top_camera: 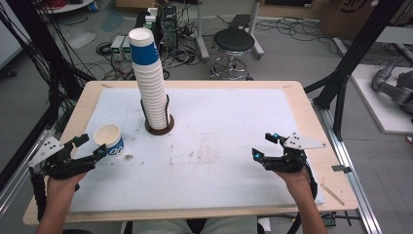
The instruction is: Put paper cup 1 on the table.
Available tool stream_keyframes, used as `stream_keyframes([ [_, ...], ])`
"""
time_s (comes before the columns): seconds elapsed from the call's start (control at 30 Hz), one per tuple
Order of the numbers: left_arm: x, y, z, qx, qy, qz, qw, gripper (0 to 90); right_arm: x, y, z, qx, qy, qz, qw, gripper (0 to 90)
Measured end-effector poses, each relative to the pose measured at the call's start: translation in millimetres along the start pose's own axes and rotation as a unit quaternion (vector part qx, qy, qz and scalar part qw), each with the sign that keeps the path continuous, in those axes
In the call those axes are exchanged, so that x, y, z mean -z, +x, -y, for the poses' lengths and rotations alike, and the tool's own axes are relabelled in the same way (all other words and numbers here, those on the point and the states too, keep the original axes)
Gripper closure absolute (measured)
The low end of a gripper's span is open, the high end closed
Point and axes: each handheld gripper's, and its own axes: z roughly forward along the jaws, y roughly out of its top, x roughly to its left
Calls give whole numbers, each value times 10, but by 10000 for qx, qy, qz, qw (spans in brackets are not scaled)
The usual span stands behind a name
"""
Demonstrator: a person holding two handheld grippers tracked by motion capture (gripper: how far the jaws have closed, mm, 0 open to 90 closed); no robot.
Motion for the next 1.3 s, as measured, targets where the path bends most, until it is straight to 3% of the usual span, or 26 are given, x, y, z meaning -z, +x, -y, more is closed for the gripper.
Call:
stream_keyframes([
  [0.1,-8,-30,-52,-48,-227,268,9994,167,9,-8,4,-8,10,19,10000,214],
  [0.4,-90,-117,-247,-18,-456,637,9969,167,42,-49,2,-5,73,155,9999,213],
  [0.67,-223,-248,-406,-53,-532,838,9950,162,41,-56,-19,4,128,208,9997,213],
  [0.97,-293,-289,-467,-152,-538,928,9941,162,40,-73,-37,-101,88,200,9997,213],
  [1.3,-330,-337,-397,-247,-502,970,9937,162,24,-55,-52,-143,60,139,9998,213],
])
